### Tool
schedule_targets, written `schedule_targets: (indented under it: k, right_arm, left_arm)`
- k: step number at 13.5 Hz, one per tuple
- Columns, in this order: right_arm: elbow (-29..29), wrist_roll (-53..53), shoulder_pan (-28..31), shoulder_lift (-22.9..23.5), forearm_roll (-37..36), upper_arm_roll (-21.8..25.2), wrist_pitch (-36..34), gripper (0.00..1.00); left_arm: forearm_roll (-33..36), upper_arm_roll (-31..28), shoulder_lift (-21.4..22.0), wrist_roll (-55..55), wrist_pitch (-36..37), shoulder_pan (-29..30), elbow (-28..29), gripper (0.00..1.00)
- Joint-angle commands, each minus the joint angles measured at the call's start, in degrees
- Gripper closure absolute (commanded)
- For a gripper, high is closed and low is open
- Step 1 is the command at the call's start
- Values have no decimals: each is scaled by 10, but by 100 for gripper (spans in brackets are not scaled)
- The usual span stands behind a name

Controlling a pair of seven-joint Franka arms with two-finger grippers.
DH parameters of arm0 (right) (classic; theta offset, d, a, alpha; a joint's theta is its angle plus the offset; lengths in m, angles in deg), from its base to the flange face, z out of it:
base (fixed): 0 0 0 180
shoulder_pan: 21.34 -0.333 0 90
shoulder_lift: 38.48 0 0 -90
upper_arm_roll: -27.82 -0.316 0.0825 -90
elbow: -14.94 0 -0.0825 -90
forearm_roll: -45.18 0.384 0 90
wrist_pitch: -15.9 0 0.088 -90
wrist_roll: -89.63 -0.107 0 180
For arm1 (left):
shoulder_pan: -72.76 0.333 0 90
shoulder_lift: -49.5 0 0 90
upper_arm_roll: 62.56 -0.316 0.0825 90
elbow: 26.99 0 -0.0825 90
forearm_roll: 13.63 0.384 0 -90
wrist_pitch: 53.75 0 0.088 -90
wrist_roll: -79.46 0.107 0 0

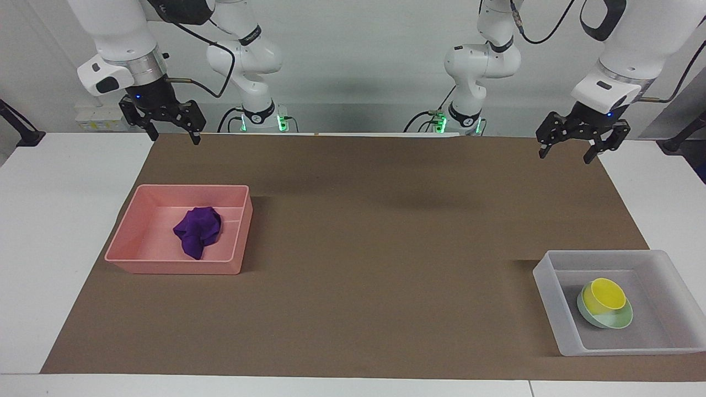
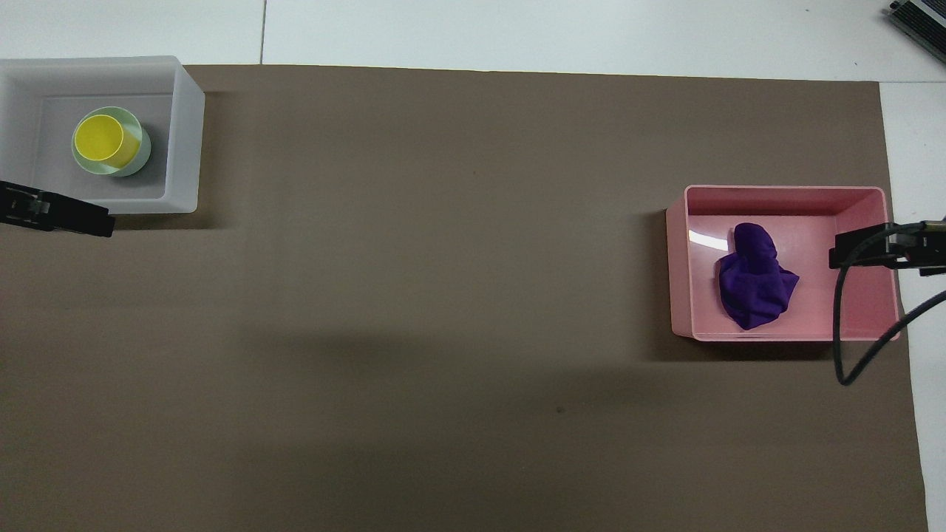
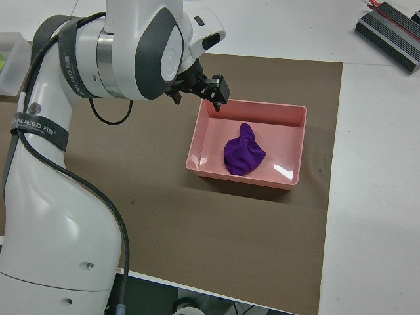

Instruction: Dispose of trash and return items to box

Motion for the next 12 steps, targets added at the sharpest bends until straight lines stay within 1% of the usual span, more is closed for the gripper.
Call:
schedule_targets:
  k: [1, 7, 9, 12]
  right_arm:
    - [-17, 9, 4, -15, 7, -3, 10, 0]
    - [-18, 9, 4, -15, 7, -2, 10, 0]
    - [-18, 9, 4, -15, 7, -3, 10, 0]
    - [-18, 9, 4, -15, 7, -2, 10, 0]
  left_arm:
    - [-4, -54, 13, -2, 31, -53, 3, 0]
    - [-5, -55, 13, -4, 33, -51, 7, 0]
    - [-5, -54, 14, -30, 31, -51, 13, 0]
    - [-5, -57, 15, -31, 34, -50, 16, 0]
